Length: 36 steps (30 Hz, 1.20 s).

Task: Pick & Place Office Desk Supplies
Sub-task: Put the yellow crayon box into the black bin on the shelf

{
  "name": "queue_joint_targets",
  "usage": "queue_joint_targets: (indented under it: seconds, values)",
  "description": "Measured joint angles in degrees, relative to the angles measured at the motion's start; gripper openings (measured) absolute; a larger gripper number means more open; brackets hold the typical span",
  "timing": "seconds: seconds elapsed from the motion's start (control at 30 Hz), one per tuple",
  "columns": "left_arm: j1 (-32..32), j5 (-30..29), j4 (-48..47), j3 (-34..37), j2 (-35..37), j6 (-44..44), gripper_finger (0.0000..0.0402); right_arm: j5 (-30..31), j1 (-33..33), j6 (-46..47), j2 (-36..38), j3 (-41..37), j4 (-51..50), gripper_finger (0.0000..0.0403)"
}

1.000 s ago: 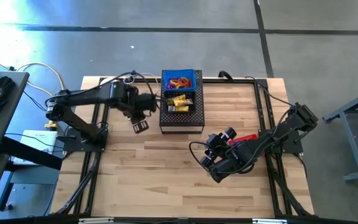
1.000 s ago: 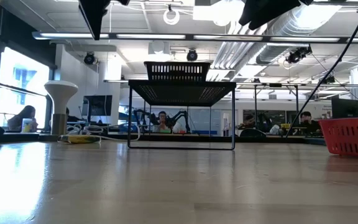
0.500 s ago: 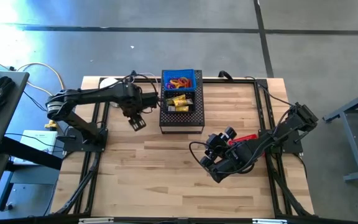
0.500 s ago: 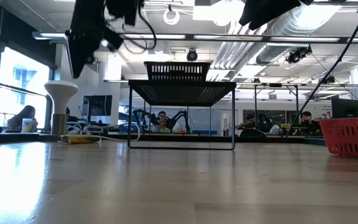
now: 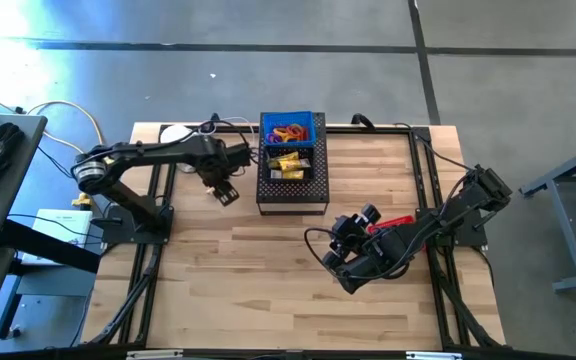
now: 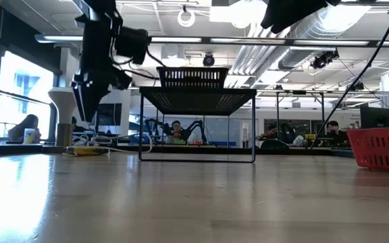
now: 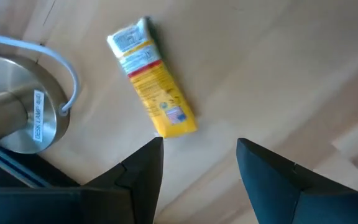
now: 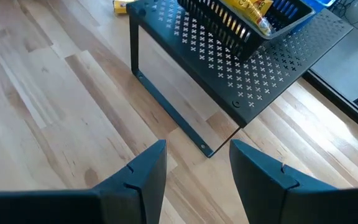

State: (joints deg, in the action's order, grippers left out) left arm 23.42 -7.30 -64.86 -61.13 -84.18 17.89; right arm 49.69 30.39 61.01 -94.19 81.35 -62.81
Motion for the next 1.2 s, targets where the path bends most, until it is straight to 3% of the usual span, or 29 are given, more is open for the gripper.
queue_joint_targets:
  seconds: [0.2, 0.5, 1.2]
  values:
    - [3.69, -0.01, 5.57, 4.26, 0.0, 0.02, 0.0194, -0.35, 0.0, -1.33, 0.0, 0.0, 0.0, 0.0164]
    - [8.17, 0.72, 9.76, 4.97, -0.01, -0.46, 0.0194, -0.21, -0.94, -5.35, 0.0, 0.01, 0.22, 0.0164]
    - [11.39, 1.61, 15.98, 11.02, -0.02, -1.05, 0.0194, -0.37, -0.92, -5.79, 0.0, 0.0, 0.26, 0.0164]
